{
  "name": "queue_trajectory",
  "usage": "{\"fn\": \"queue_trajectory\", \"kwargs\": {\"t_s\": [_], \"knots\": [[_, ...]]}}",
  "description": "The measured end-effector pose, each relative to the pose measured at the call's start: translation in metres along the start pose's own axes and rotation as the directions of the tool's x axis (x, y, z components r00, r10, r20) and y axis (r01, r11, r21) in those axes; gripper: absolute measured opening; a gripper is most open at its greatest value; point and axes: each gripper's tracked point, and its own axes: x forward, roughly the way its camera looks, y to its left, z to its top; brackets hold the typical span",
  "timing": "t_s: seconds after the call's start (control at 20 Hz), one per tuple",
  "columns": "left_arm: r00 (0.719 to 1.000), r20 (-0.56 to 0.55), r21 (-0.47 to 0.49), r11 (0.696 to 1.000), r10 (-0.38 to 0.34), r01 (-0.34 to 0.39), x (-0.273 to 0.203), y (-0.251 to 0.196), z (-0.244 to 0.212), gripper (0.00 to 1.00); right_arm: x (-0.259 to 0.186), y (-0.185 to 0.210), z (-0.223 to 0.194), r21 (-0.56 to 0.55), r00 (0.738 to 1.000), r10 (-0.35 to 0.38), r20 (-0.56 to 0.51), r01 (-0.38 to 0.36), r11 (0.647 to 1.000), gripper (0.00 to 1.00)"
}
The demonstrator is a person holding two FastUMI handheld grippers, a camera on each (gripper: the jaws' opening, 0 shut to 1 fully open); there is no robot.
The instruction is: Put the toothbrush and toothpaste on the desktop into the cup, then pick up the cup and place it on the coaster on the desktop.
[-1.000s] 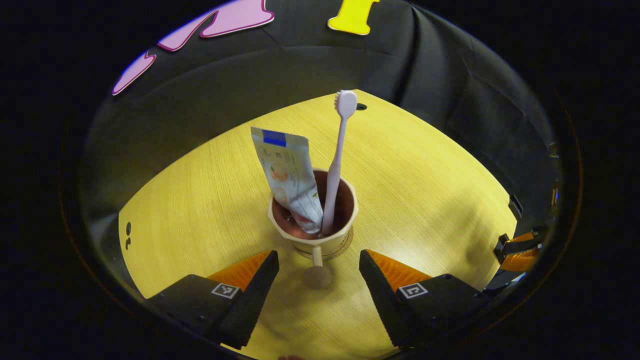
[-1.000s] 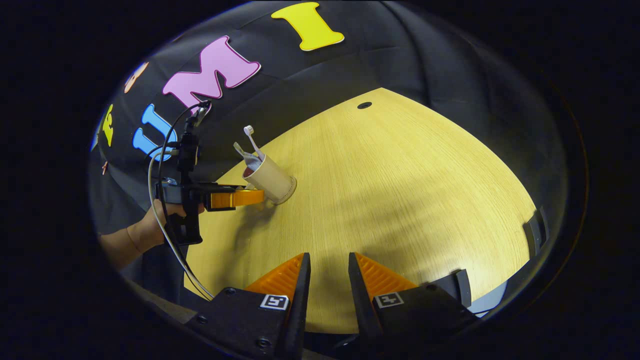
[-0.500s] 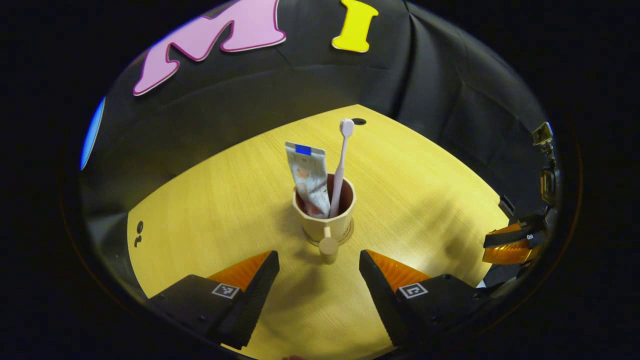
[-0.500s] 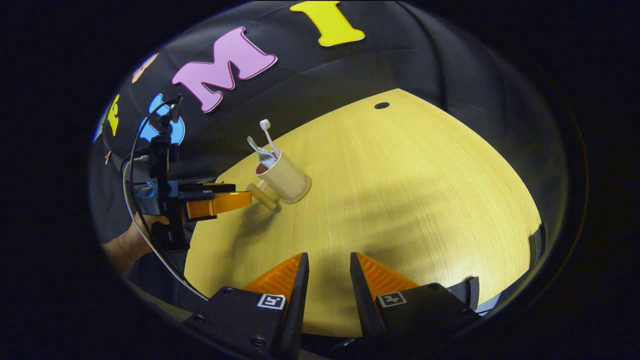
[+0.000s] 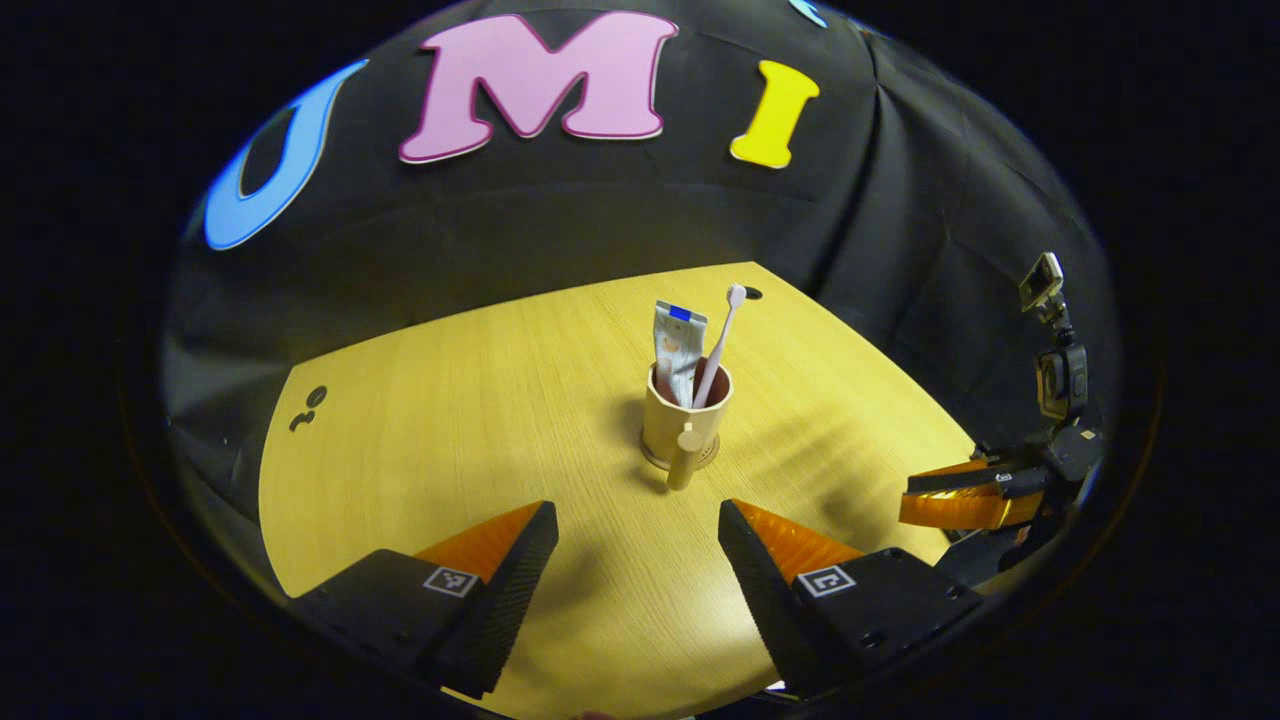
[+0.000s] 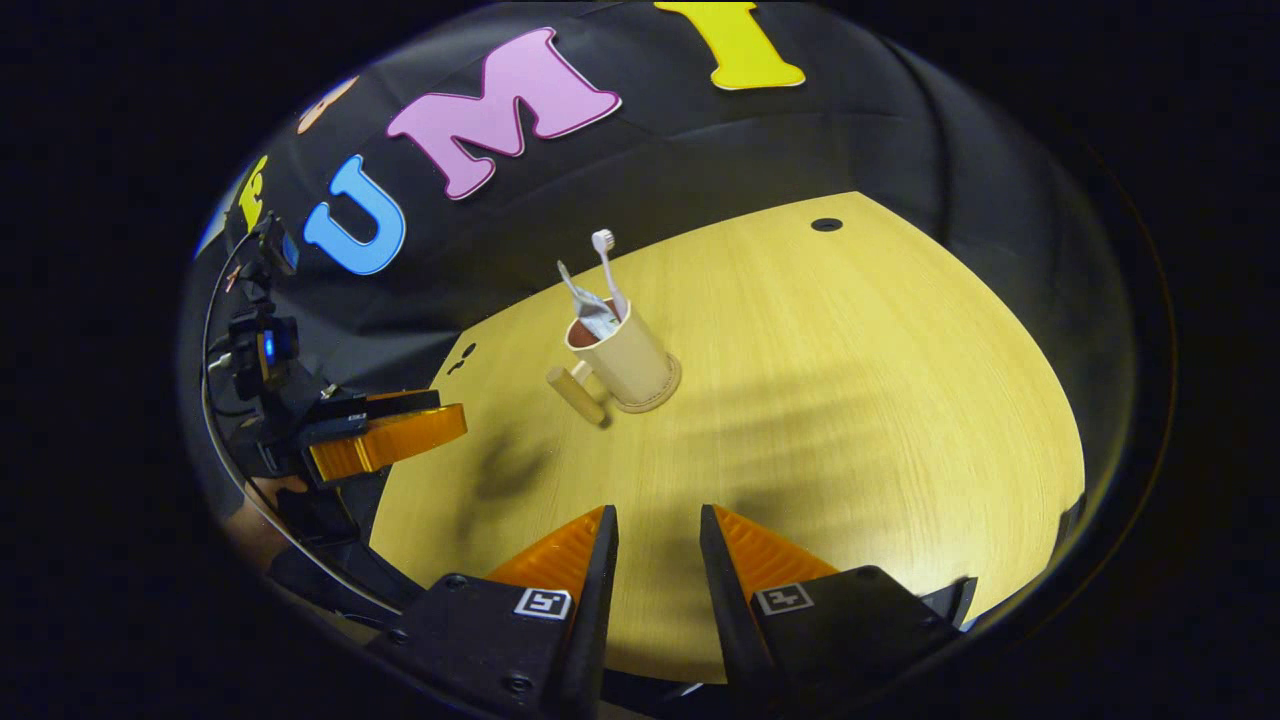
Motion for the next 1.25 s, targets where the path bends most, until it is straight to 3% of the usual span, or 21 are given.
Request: {"fn": "queue_trajectory", "kwargs": {"t_s": [0.3,0.5,0.55,0.6,0.85,0.9,1.0,1.05,1.1,1.15,1.2,1.25], "knots": [[1.000,0.026,-0.172,0.985,-0.004,0.008,-0.037,0.005,-0.026,1.00,0.007,0.030,0.000,-0.040,0.999,0.035,-0.011,-0.035,0.999,0.51],[0.999,0.032,-0.211,0.977,0.033,-0.025,-0.051,0.022,-0.042,0.98,0.011,0.046,-0.001,-0.062,0.999,0.052,-0.013,-0.053,0.997,0.53],[0.998,0.035,-0.220,0.975,0.044,-0.035,-0.055,0.027,-0.043,0.98,0.012,0.048,-0.001,-0.075,0.999,0.052,-0.015,-0.053,0.996,0.36],[0.998,0.037,-0.232,0.972,0.056,-0.046,-0.058,0.031,-0.045,0.98,0.013,0.049,-0.002,-0.089,0.998,0.052,-0.018,-0.053,0.995,0.54],[0.993,0.031,-0.253,0.962,0.113,-0.101,-0.072,0.050,-0.056,0.98,0.015,0.058,-0.005,-0.143,0.998,0.067,-0.014,-0.068,0.987,0.54],[0.992,0.032,-0.253,0.961,0.125,-0.113,-0.069,0.051,-0.057,0.98,0.014,0.064,-0.006,-0.166,0.996,0.081,-0.021,-0.084,0.983,0.38],[0.990,0.028,-0.264,0.956,0.139,-0.126,-0.068,0.049,-0.061,0.98,0.014,0.069,-0.013,-0.196,0.995,0.091,-0.050,-0.099,0.976,0.84],[0.990,0.025,-0.271,0.954,0.138,-0.126,-0.070,0.047,-0.064,0.98,0.016,0.072,-0.016,-0.198,0.993,0.098,-0.065,-0.109,0.974,0.68],[0.990,0.017,-0.275,0.953,0.139,-0.129,-0.077,0.048,-0.069,0.98,0.018,0.075,-0.018,-0.197,0.991,0.102,-0.081,-0.116,0.974,0.68],[0.990,0.010,-0.275,0.952,0.141,-0.133,-0.083,0.049,-0.073,0.98,0.018,0.078,-0.017,-0.196,0.990,0.107,-0.088,-0.123,0.973,0.86],[0.990,0.007,-0.274,0.952,0.141,-0.134,-0.088,0.050,-0.077,0.98,0.019,0.080,-0.016,-0.198,0.990,0.107,-0.089,-0.123,0.972,0.75],[0.990,0.005,-0.272,0.953,0.142,-0.135,-0.090,0.050,-0.078,0.98,0.021,0.081,-0.015,-0.205,0.990,0.107,-0.088,-0.123,0.971,0.76]]}}
